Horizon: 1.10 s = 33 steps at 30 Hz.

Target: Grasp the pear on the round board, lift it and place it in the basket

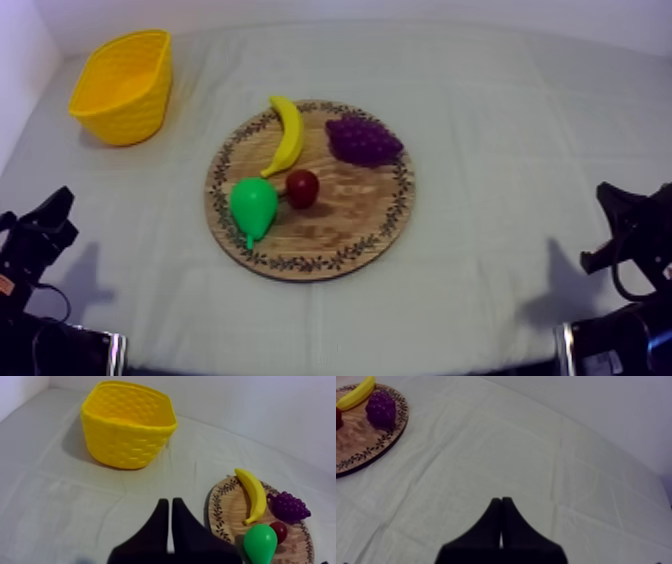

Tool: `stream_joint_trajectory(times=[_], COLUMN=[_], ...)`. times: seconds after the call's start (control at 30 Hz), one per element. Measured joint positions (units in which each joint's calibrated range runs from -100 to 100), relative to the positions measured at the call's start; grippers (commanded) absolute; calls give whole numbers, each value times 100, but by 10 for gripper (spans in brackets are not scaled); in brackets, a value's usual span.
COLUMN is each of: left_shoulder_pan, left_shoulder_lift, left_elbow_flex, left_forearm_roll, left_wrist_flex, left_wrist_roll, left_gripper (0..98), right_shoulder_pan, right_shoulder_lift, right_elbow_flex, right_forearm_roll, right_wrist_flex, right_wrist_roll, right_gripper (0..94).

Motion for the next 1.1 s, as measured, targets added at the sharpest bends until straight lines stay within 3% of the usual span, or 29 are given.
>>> stream_joint_trajectory(times=[0.53, 0.8, 0.93, 1.1], left_shoulder_pan=[0, 127, 376, 694], left_shoulder_lift=[0, 0, 9, 198], left_elbow_flex=[0, 0, -28, -87], left_forearm_roll=[0, 22, 200, 554], left_wrist_flex=[-7, 99, 117, 130], left_wrist_roll=[-127, 178, 166, -140], left_gripper=[0, 0, 0, 0], right_shoulder_pan=[0, 0, 0, 0], right_shoulder_lift=[0, 0, 0, 0], right_elbow_flex=[0, 0, 0, 0], right_forearm_roll=[0, 0, 0, 0], right_wrist_flex=[0, 0, 0, 0], right_wrist_roll=[-3, -3, -3, -3], right_gripper=[2, 2, 2, 2])
